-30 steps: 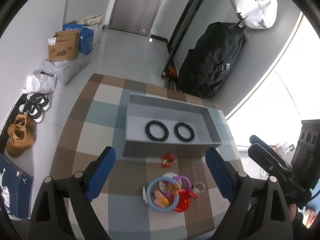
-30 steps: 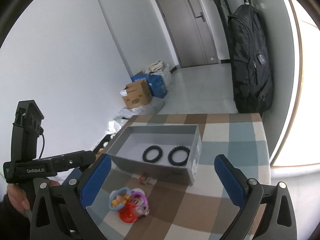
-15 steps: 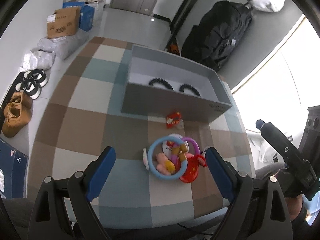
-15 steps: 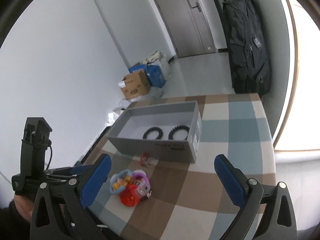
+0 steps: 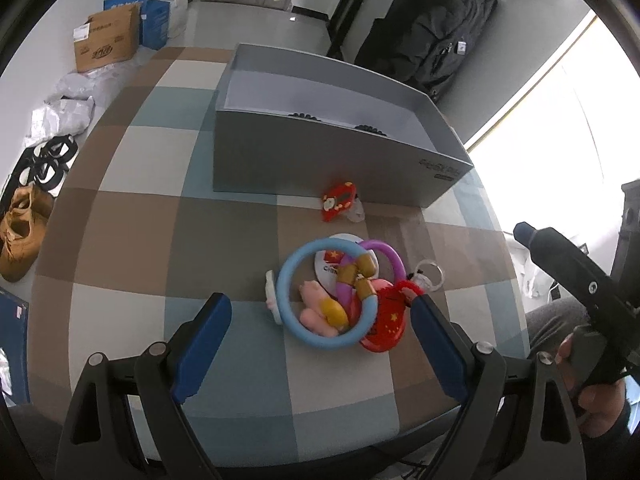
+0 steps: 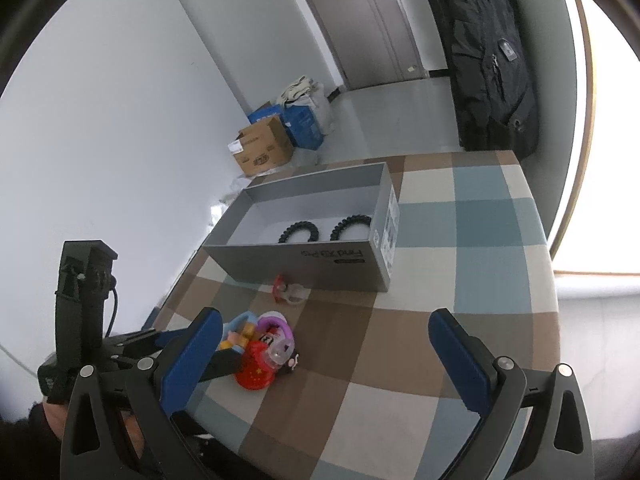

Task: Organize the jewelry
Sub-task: 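Grasp the blue ring with the left gripper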

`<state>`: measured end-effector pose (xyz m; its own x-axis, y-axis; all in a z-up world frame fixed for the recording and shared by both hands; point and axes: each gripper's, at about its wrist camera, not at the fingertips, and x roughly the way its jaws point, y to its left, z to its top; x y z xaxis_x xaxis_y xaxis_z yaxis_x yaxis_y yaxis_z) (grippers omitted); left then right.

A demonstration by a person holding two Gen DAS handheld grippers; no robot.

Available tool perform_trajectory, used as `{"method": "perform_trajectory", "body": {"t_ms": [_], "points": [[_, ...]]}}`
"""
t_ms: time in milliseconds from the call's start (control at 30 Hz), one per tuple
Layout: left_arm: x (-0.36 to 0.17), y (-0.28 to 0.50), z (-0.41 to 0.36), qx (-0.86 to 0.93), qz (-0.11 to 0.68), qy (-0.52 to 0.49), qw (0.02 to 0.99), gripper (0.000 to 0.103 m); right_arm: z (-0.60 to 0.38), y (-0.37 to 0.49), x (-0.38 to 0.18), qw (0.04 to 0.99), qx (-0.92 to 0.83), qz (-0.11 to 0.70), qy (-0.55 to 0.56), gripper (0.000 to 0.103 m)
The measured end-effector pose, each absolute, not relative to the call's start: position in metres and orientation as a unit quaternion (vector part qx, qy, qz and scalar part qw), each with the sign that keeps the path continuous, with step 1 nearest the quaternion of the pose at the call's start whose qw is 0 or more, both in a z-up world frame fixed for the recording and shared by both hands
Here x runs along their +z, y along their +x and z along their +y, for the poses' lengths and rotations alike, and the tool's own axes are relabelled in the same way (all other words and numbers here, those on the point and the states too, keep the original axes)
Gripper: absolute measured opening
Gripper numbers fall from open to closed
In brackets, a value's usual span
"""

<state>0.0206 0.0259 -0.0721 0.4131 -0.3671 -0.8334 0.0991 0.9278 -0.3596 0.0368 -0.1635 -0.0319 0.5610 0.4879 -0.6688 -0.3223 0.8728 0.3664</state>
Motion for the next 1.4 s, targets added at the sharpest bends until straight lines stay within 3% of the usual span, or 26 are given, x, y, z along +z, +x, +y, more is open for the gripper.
{"method": "perform_trajectory", "body": {"t_ms": [267,433,800,1400], "points": [[-0.072,0.022,0.021,-0.148,0.522,-0.111,0.833,0.072,-0.164,0.039,-0.033,0.876,0.226,0.412,0.105,0.103],[-0.071,0.024,0.020,-0.143,0.522,-0.097,0.835,0.053,-0.164,0.040,-0.034,0.876,0.224,0.413,0.106,0.103],[-0.069,0.029,0.029,-0.152,0.517,-0.146,0.830,0.052,-0.165,0.042,-0.037,0.874,0.219,0.419,0.108,0.103],[-0.033,0.027,0.053,-0.171,0.434,-0.230,0.854,0.052,-0.157,0.039,-0.048,0.852,0.245,0.448,0.115,0.103]]}}
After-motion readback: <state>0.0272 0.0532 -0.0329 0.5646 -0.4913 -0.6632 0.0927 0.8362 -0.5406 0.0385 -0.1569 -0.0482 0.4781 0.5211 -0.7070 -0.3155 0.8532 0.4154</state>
